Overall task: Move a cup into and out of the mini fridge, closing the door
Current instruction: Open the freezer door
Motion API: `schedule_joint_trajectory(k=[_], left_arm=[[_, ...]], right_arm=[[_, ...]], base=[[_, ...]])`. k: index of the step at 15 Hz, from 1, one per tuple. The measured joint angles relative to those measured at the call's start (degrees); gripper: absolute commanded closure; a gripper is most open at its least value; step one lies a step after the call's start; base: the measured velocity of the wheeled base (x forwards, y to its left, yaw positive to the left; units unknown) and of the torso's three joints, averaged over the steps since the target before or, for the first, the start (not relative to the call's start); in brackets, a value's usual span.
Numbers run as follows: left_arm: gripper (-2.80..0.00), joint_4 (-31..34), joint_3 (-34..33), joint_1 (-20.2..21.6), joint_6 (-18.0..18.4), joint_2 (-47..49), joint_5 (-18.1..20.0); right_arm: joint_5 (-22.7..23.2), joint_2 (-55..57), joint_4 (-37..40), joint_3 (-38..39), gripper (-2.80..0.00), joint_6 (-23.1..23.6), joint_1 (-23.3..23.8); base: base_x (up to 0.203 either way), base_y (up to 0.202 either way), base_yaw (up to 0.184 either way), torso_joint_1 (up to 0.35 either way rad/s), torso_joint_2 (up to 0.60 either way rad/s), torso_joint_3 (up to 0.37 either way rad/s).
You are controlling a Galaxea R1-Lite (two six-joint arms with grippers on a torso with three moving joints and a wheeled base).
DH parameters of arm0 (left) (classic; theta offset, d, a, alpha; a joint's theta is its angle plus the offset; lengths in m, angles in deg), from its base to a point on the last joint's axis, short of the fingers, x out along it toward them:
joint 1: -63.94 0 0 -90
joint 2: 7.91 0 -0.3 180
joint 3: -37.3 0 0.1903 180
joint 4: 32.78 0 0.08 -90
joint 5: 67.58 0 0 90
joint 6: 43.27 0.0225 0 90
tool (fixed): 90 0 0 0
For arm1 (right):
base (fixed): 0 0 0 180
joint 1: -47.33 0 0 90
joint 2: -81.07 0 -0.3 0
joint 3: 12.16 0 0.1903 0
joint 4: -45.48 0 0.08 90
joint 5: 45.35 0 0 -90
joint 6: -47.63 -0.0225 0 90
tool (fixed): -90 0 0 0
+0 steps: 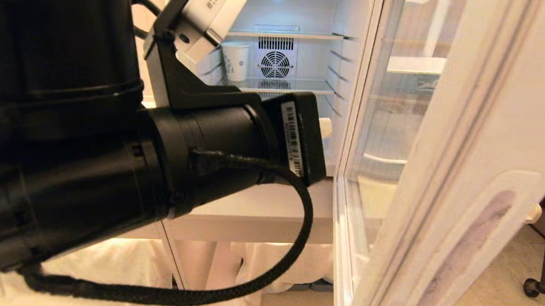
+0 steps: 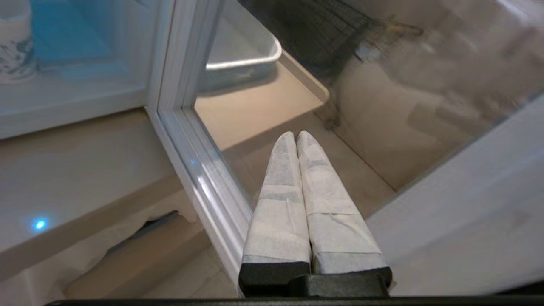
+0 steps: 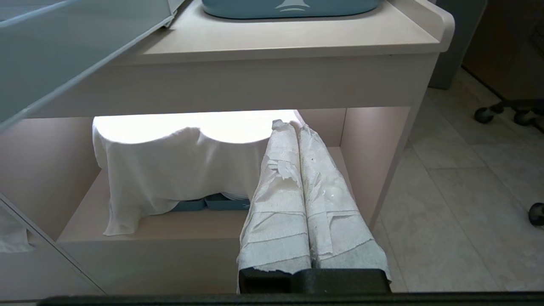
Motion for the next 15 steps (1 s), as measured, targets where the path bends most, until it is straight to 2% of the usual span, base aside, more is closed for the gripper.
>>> schedule_joint_trajectory(k=[3, 8, 15], left_arm=[[0.0, 0.1, -1.0, -1.9, 0.6, 1.4, -1.2], [0.0, -0.6, -0.1, -6.4, 5.0, 6.5, -1.9], [0.0, -0.7, 5.6, -13.3, 5.9, 14.5, -2.0]], right_arm=[[0.0, 0.0, 0.0, 0.0, 0.0, 0.0, 0.0], [0.0, 0.0, 0.0, 0.0, 0.0, 0.0, 0.0], [0.0, 0.0, 0.0, 0.0, 0.0, 0.0, 0.0]], base=[[0.0, 0.0, 0.0, 0.0, 0.0, 0.0], [0.0, 0.0, 0.0, 0.0, 0.0, 0.0], [0.0, 0.0, 0.0, 0.0, 0.0, 0.0]])
